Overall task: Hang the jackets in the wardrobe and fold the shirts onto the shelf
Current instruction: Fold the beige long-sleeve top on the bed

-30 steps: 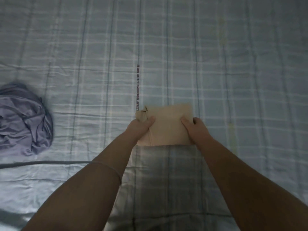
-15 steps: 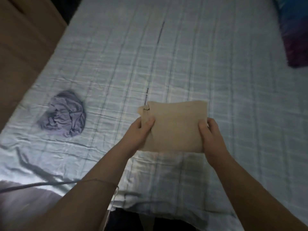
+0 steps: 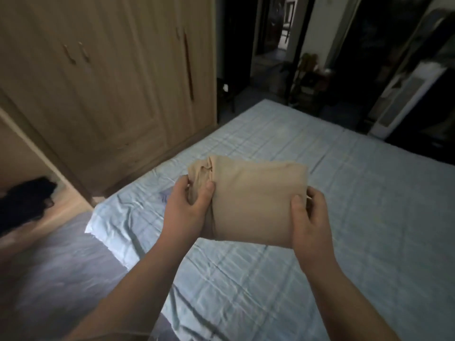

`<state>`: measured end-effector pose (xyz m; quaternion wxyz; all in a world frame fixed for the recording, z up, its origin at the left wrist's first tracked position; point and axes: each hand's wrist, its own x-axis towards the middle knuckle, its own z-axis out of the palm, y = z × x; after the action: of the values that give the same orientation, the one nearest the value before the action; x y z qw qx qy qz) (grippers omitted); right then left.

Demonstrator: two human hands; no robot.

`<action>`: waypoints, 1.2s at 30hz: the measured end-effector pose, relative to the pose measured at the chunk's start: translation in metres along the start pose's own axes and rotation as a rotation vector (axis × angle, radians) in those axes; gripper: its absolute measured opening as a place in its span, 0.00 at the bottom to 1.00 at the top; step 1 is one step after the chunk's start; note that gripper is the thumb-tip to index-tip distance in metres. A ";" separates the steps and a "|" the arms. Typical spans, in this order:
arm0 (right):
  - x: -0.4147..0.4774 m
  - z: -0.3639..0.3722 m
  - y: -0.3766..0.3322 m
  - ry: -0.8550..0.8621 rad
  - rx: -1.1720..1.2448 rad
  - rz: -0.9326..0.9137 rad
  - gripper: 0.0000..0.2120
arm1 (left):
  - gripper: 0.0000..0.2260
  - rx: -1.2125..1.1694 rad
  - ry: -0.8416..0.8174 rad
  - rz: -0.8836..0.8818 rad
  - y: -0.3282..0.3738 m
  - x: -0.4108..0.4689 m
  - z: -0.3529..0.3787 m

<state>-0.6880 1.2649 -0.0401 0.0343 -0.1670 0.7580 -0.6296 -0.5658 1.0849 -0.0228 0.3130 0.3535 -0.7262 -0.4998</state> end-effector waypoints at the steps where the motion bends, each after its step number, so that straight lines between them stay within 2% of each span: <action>1: -0.005 0.020 -0.012 -0.023 0.004 -0.022 0.08 | 0.11 -0.004 0.041 0.009 0.000 0.003 -0.025; 12: -0.122 0.309 -0.136 -0.434 0.123 -0.244 0.09 | 0.11 0.036 0.456 0.004 -0.069 0.014 -0.357; 17: -0.179 0.420 -0.179 -0.596 0.171 -0.303 0.07 | 0.10 0.077 0.668 -0.009 -0.092 -0.007 -0.474; 22: -0.208 0.517 -0.205 -0.773 0.161 -0.326 0.07 | 0.07 0.074 0.888 -0.043 -0.118 -0.007 -0.548; 26: -0.218 0.591 -0.221 -0.858 0.213 -0.339 0.09 | 0.08 0.091 1.000 -0.089 -0.141 0.020 -0.595; 31: -0.199 0.685 -0.230 -0.919 0.231 -0.351 0.09 | 0.06 0.152 1.061 -0.090 -0.173 0.089 -0.644; 36: -0.144 0.797 -0.240 -0.911 0.248 -0.372 0.09 | 0.08 0.152 1.062 -0.072 -0.203 0.199 -0.685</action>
<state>-0.2932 0.5201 0.0055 0.2683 -0.5514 0.5430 -0.5738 -0.0821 0.5236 0.0142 0.5933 0.6042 -0.4894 -0.2086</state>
